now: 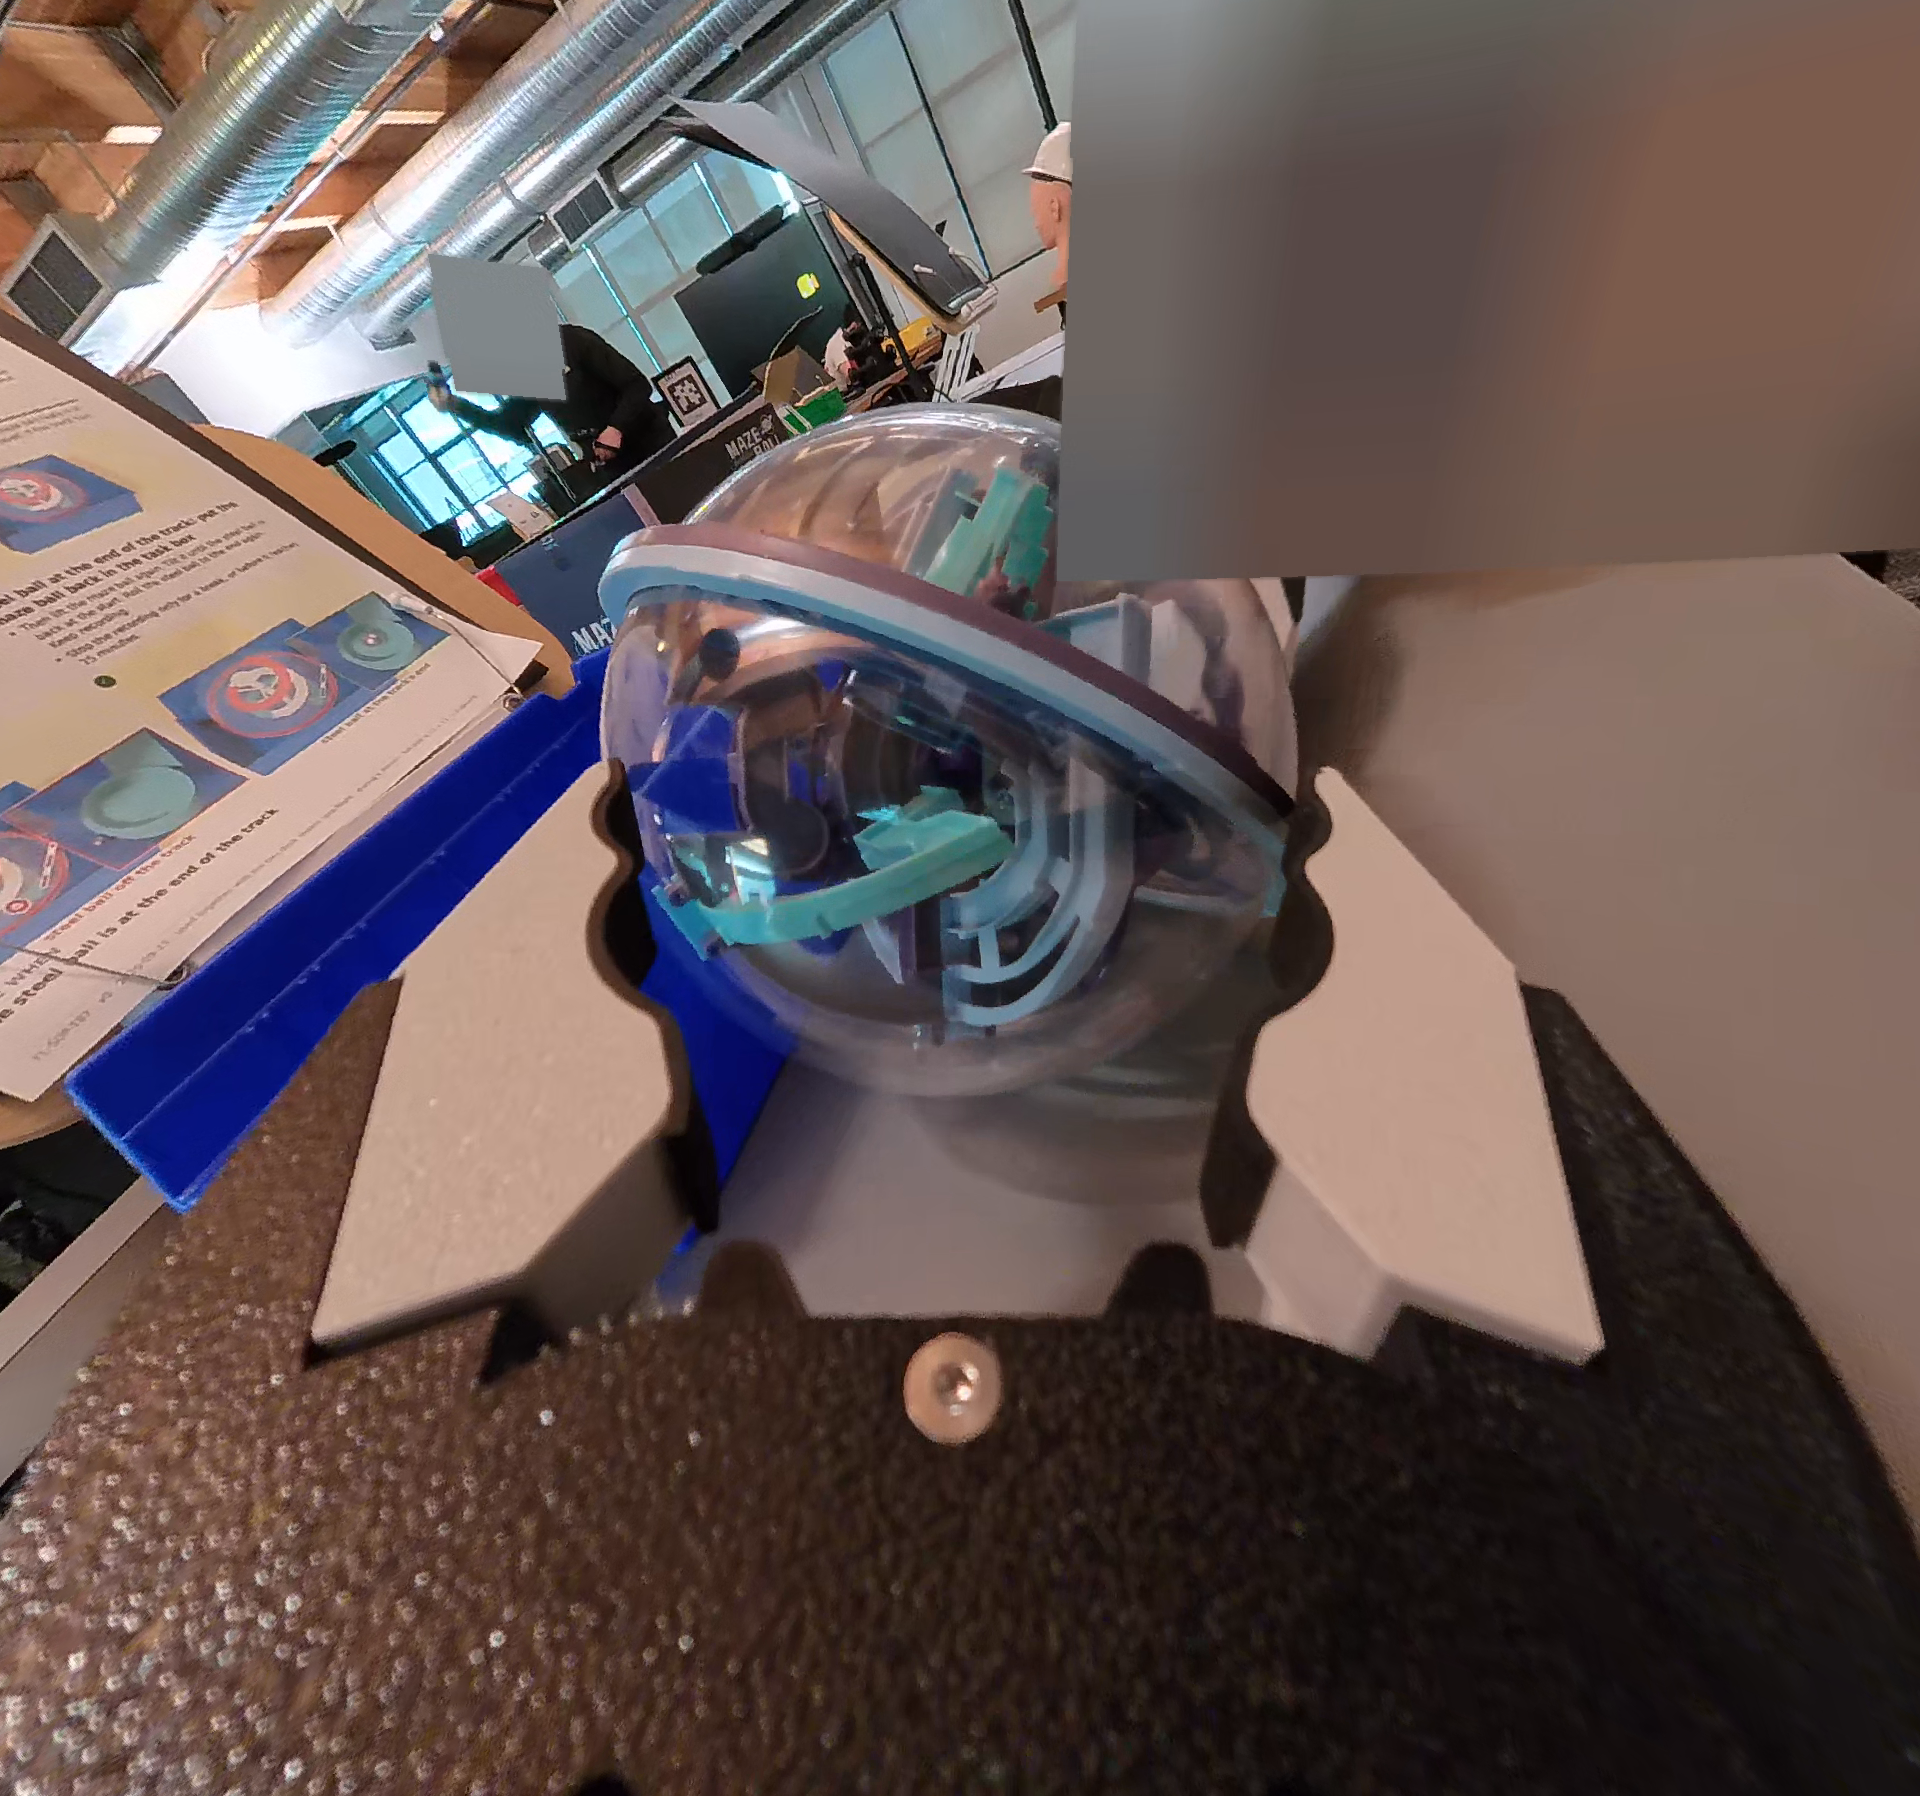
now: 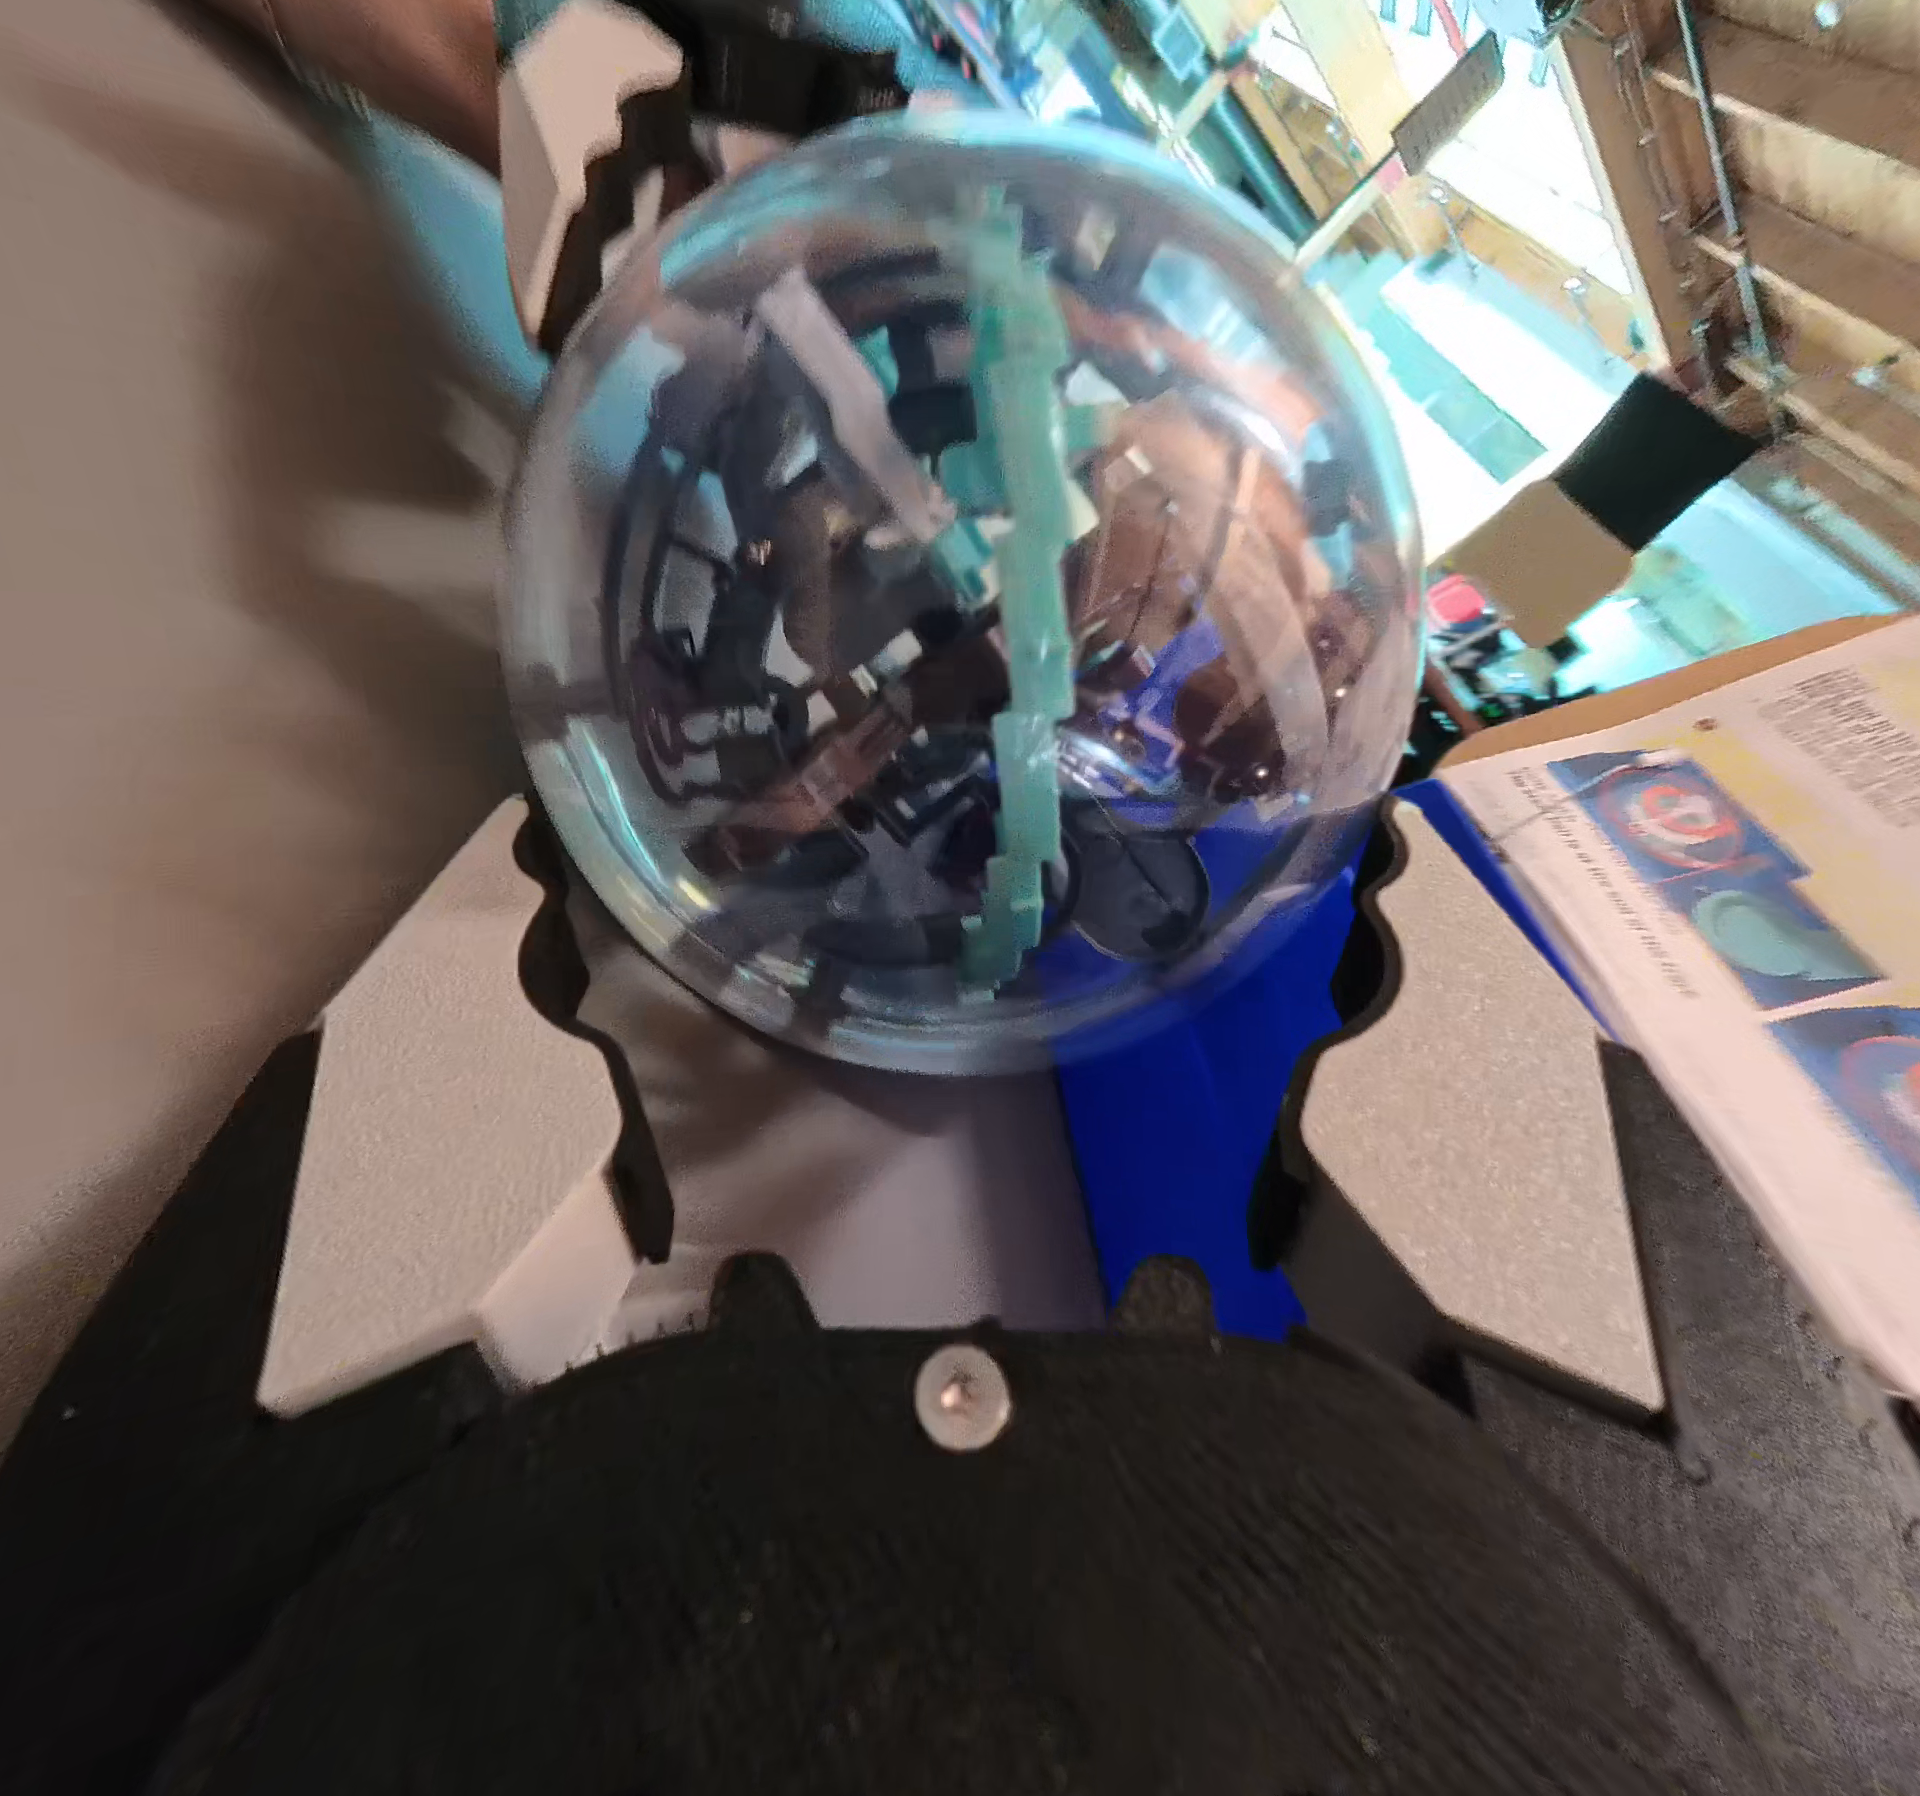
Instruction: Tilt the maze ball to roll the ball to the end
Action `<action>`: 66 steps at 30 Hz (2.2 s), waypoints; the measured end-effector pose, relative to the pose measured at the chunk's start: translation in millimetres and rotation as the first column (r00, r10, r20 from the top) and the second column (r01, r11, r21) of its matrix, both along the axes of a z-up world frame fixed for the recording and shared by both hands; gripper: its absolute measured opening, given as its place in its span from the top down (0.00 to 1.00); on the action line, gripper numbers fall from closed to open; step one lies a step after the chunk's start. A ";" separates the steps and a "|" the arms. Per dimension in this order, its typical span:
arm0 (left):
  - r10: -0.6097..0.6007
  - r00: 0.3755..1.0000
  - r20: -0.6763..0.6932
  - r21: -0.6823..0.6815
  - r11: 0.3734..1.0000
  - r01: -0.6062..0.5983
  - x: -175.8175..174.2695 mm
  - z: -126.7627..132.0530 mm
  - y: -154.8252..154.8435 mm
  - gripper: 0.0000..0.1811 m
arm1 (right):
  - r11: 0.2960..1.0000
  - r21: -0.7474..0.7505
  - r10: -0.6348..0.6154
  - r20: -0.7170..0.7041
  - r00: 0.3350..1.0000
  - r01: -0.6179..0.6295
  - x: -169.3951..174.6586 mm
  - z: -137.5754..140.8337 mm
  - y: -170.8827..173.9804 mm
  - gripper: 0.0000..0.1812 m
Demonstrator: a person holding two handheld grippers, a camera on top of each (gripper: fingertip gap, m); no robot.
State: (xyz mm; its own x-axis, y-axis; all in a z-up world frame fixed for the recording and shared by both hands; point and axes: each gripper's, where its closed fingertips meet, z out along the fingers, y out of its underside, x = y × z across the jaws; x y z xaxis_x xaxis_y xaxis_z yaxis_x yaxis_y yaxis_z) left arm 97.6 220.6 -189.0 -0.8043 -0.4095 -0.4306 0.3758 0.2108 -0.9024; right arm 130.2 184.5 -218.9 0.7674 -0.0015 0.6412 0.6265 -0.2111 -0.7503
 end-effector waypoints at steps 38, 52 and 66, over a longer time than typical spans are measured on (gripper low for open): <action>0.056 0.996 0.069 0.040 0.997 -0.059 4.7 -2.5 -1.9 0.34 | 0.997 0.074 0.042 -0.177 0.983 -0.030 -8.4 15.2 -4.4 0.23; 0.074 0.995 0.064 0.028 0.997 -0.076 5.8 -0.3 -4.0 0.35 | 0.999 0.020 -0.034 -0.181 0.983 0.038 2.0 0.7 0.4 0.19; 0.069 0.994 0.081 0.054 0.996 -0.073 5.5 0.4 -4.3 0.36 | 0.999 -0.023 -0.032 -0.241 0.970 0.027 1.1 3.8 -6.1 0.22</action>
